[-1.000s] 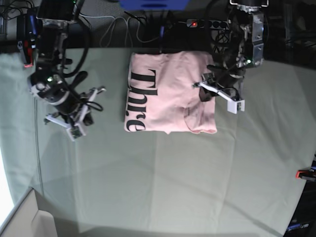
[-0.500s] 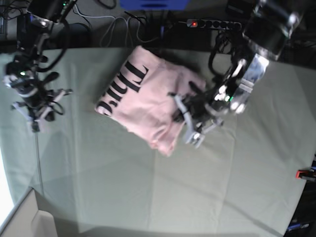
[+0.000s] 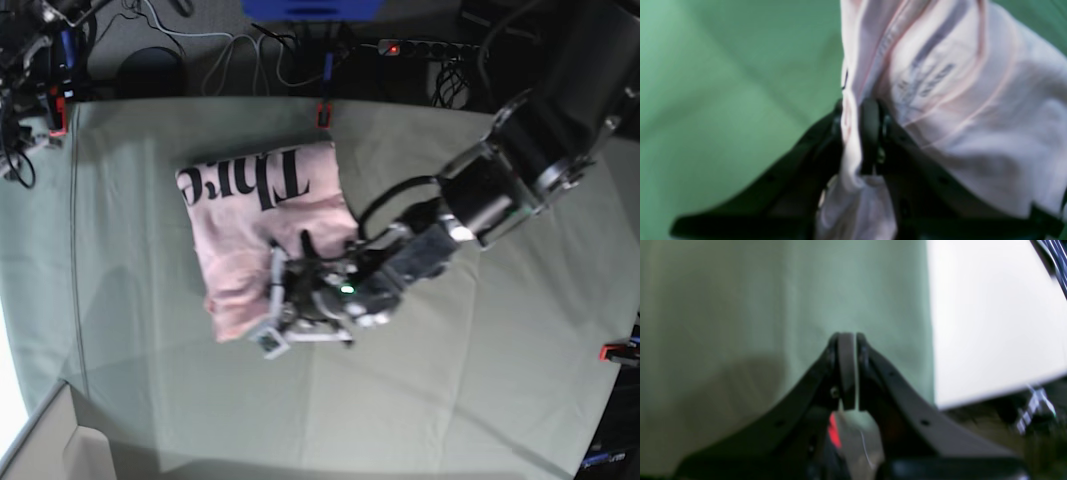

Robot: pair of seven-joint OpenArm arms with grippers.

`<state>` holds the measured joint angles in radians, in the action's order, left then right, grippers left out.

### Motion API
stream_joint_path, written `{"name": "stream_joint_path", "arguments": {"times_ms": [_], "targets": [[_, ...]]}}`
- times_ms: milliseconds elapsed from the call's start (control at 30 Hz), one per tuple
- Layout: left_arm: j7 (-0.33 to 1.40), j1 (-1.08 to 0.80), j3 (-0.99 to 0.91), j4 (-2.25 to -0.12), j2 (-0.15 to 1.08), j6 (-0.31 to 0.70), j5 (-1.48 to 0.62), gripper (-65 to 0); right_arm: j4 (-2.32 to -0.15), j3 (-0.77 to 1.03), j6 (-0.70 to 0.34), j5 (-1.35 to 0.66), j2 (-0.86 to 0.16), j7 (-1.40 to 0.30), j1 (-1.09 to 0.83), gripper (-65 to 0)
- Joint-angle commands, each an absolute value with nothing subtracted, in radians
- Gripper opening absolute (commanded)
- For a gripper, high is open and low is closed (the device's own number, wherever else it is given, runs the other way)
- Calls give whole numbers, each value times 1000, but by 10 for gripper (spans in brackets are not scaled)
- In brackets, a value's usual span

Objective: Layout the t-shirt on the table in an organized manner, then fold the t-shirt properly

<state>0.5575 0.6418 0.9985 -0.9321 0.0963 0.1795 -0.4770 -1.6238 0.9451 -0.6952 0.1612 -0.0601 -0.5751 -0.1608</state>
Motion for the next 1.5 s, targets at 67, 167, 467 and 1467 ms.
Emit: {"name": "stream_joint_path", "arguments": {"times_ms": [67,167,467,1467], "targets": [[536,699,1036,-885,41,179,-479,-650,-1639,995,-698,148,-61,-550,-191,-650],[483,713,1046,-839,7,179,-423,-649,-1643,1038,-698,148,-38,-542,-211,-650],[363,711,1069,-789,-1,262,-234,-569,-1646,1113,-698,148,8,-550,-225,-650],[621,-91,-174,-1733,285,266,-232,-449,-1570,1273,-698,147,157,-550,-381,-650]]}}
